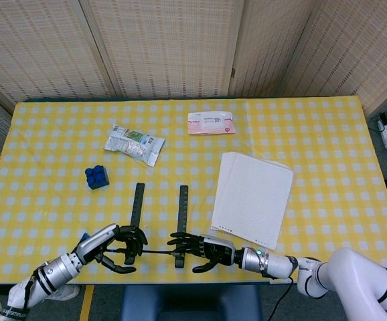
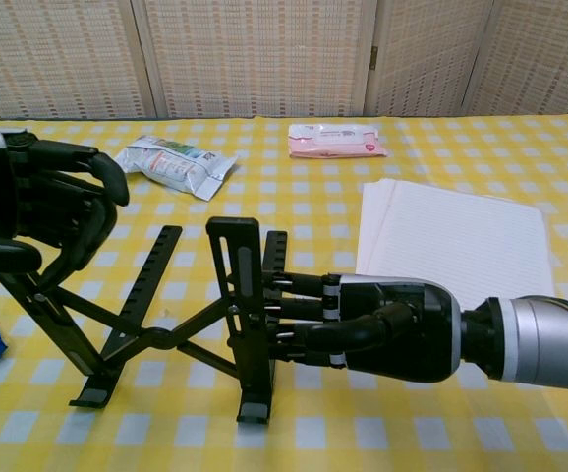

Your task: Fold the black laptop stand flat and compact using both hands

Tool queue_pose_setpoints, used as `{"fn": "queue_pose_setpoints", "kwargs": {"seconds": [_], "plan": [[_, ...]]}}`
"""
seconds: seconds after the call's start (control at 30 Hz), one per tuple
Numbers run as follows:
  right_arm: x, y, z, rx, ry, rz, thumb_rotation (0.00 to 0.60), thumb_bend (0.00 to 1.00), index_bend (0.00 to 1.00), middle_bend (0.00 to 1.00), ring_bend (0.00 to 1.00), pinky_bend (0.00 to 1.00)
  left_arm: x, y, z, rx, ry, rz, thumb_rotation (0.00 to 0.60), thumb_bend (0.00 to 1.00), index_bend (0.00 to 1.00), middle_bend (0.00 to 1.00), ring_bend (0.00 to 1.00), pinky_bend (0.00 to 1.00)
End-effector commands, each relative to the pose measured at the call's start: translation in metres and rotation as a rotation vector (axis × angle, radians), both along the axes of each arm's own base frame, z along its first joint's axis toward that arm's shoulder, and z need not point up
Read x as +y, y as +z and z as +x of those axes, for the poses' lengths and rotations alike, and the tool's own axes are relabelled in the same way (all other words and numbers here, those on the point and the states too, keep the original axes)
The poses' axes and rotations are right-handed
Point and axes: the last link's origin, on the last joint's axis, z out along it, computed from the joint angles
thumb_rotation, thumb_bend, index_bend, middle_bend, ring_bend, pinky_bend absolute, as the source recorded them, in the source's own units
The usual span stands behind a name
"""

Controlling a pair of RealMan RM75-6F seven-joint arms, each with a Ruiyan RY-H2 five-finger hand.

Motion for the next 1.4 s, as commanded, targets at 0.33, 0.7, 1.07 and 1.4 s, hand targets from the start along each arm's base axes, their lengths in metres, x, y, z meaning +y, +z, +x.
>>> {"fn": "queue_pose_setpoints", "kwargs": {"seconds": [0.33,0.7,1.07,1.4], "plan": [[-0.001,0.002,0.000,-0.010,-0.016,0.001,0.600,0.25,0.00,0.10,0.14,0.01,0.001,0.001,-0.001,0.005,0.007,0.013,0.600,0.21,0.42,0.57,0.53,0.62],[0.000,-0.008,0.006,0.010,-0.015,0.003,0.600,0.25,0.00,0.10,0.15,0.01,0.000,0.001,-0.001,0.011,0.002,0.008,0.600,0.21,0.41,0.57,0.53,0.62],[0.006,-0.010,0.004,-0.003,-0.030,0.046,0.600,0.25,0.00,0.10,0.15,0.01,0.001,0.002,-0.003,0.010,0.012,0.018,0.600,0.21,0.41,0.57,0.53,0.62],[-0.008,0.016,0.006,0.011,0.047,-0.092,0.600,0.25,0.00,0.10,0.15,0.01,0.004,0.007,-0.009,0.054,-0.017,0.127,0.600,0.20,0.34,0.40,0.27,0.40]]}}
